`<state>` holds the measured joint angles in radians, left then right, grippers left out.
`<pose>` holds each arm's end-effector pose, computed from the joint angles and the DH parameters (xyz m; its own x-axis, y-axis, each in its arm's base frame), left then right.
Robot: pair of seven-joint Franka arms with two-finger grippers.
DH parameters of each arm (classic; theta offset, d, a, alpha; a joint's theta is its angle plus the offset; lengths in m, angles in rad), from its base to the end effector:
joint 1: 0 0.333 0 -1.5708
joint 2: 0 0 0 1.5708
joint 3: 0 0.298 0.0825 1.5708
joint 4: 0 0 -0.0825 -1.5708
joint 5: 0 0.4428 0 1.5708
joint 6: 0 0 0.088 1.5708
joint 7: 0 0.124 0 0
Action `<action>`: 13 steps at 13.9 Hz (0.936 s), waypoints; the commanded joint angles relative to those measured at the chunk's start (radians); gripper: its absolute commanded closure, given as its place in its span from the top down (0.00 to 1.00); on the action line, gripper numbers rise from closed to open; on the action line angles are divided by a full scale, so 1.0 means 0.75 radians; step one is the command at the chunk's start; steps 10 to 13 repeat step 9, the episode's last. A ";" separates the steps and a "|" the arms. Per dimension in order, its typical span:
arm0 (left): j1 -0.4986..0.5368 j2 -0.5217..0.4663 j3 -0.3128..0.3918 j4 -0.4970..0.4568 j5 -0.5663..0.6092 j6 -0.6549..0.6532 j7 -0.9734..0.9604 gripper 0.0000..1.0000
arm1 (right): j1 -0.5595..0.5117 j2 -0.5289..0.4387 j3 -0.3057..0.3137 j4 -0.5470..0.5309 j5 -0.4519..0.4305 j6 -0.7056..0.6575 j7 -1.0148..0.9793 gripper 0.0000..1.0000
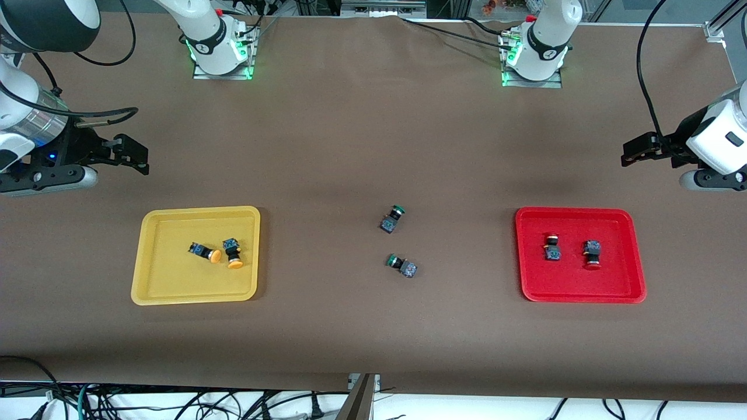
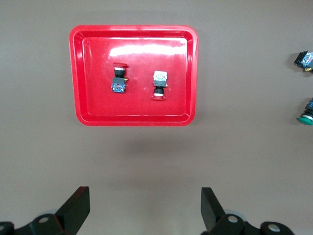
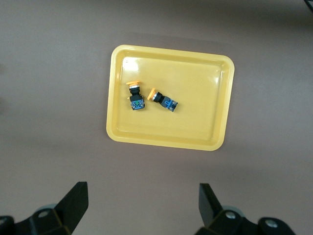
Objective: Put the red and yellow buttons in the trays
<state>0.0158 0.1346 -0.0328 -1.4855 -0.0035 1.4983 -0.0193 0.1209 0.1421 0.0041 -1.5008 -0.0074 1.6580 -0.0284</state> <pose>0.6403 -0.0102 0.5441 0.9926 0.0019 -0.1216 0.0026 -1.0000 0.0055 0.6563 0.0815 0.5440 0.9881 0.1534 0.0149 0.1533 -0.9882 0.0072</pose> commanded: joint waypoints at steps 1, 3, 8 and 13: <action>-0.007 0.039 0.005 0.058 0.007 -0.010 -0.011 1.00 | -0.010 0.003 0.019 0.023 0.006 -0.022 0.013 1.00; -0.001 0.044 0.005 0.058 0.007 -0.008 -0.009 1.00 | -0.010 0.007 0.017 0.023 0.008 -0.006 0.015 1.00; -0.001 0.046 0.005 0.060 0.007 -0.008 -0.005 1.00 | 0.007 0.011 0.017 0.019 0.010 -0.012 0.015 1.00; -0.009 0.046 0.005 0.060 0.007 -0.008 -0.005 1.00 | 0.005 0.011 0.017 0.021 0.008 -0.010 0.005 1.00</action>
